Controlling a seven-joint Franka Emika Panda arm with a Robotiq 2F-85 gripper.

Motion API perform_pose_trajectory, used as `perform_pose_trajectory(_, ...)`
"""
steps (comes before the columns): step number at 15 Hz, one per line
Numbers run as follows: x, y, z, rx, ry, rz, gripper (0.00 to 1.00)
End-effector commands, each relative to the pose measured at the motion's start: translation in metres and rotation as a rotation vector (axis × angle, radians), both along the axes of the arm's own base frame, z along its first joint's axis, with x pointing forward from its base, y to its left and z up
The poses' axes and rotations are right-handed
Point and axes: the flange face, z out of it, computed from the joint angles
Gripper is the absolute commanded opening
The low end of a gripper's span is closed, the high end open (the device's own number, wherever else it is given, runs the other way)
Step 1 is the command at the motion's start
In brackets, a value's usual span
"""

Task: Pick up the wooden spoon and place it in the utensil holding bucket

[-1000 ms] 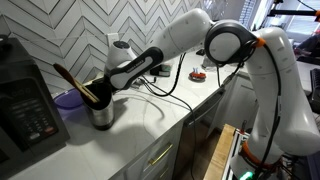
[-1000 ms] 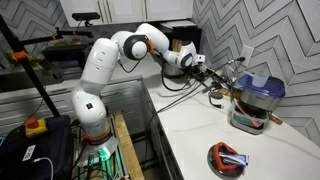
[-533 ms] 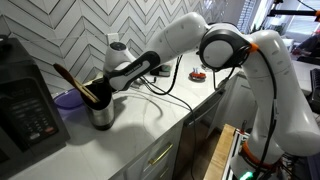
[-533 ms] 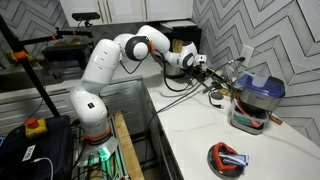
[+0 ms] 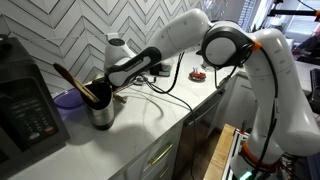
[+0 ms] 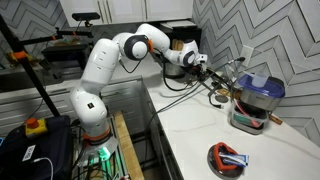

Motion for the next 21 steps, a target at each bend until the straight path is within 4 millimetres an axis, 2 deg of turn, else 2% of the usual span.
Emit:
perform_pose_trajectory(1,0.001,0.003,-0.009,0.012,0.003,0.044,0.22)
perform_pose_trajectory(3,0.001,0.005,-0.012,0.004,0.008,0.06,0.03)
perform_pose_trajectory(6,-0.001,0.008,-0.002,-0.012,-0.014,0.072,0.05)
perform_pose_trajectory(8,-0.009,0.011,0.017,0.018,-0.033,0.069,0.05)
perform_pose_trajectory(12,-0.038,0.008,0.066,0.126,0.024,0.061,0.05)
perform_pose_trajectory(14,-0.053,-0.008,0.083,0.144,0.09,0.021,0.05)
perform_pose_trajectory(18,-0.099,-0.05,0.111,0.11,0.195,-0.052,0.05)
perform_pose_trajectory(20,-0.124,-0.065,0.118,0.121,0.216,-0.08,0.05)
perform_pose_trajectory(21,-0.086,-0.051,0.114,0.112,0.19,-0.048,0.21)
